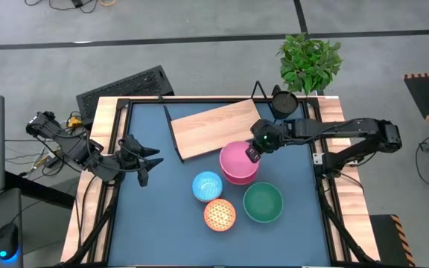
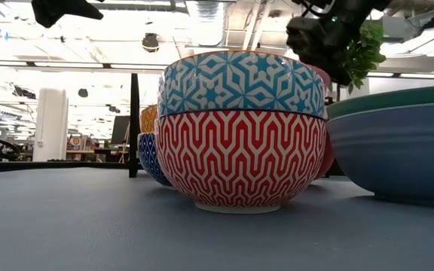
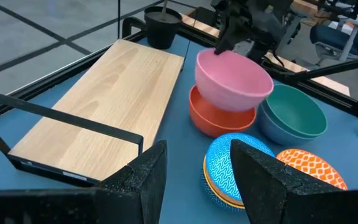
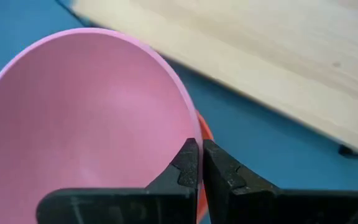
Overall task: Place and stack bowls onto a shelf
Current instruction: Put the pink bowl on the shelf
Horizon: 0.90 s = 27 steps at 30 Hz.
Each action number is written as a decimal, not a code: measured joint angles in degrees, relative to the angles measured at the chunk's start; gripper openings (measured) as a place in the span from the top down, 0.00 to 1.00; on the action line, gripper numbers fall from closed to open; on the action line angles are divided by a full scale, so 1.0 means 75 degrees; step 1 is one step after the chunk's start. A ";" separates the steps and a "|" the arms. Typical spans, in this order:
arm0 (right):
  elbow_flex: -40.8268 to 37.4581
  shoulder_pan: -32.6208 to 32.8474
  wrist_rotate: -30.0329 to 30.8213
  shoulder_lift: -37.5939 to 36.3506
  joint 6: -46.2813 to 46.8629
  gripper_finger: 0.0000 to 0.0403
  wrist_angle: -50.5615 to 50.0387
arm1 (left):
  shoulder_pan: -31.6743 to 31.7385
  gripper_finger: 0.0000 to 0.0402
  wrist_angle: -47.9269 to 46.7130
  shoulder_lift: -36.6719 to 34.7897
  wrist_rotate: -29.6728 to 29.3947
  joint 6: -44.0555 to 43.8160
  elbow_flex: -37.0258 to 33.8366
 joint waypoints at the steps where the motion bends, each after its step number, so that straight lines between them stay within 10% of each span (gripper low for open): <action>1: 0.0000 -0.0084 -0.0053 -0.0052 0.0000 0.93 0.0121 | 0.0000 0.60 0.0000 -0.0002 0.0000 0.0000 0.0000; 27: 0.3160 -0.2389 -0.0691 0.2649 -0.2085 0.93 0.0059 | 0.0000 0.60 -0.0003 -0.0003 0.0196 -0.0077 -0.0002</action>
